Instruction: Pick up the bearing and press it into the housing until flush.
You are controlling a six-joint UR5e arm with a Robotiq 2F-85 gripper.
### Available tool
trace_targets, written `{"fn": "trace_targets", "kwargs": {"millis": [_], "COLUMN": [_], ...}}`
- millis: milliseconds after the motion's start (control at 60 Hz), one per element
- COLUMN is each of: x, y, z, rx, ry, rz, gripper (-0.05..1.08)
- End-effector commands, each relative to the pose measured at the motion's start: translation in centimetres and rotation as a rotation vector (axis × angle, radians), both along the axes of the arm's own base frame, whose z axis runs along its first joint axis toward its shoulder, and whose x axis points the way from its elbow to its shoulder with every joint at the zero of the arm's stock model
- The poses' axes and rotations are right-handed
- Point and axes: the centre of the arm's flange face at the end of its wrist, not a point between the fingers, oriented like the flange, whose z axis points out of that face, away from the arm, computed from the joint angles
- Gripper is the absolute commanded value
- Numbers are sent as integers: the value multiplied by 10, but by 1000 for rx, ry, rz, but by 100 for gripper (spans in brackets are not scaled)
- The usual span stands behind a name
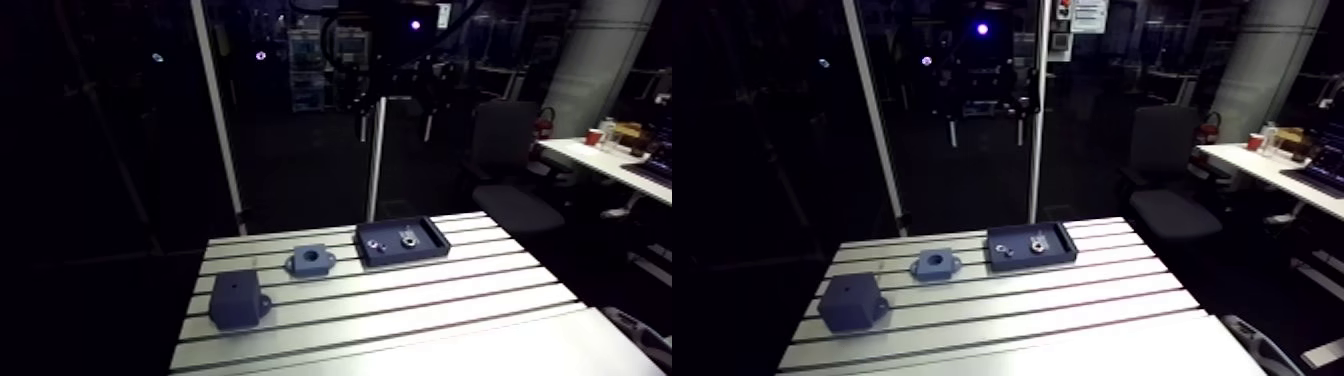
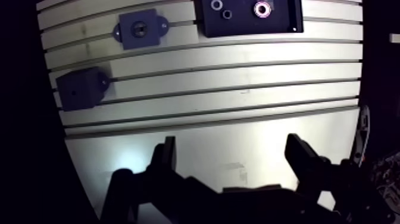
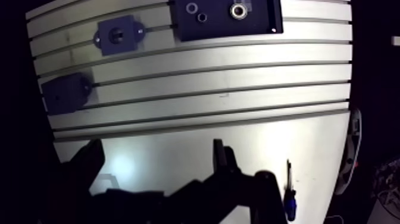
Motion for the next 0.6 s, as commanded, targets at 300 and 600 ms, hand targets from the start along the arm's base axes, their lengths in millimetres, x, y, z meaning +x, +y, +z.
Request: {"fn": "trace_targets", "kwargs": {"millis": [300,600], "x": [-6,-9], "y": [-30,-31], "z": [13,12], "rx": [21,23], "ry": [7,10], "rz": [130,134], "gripper": [0,0]}}
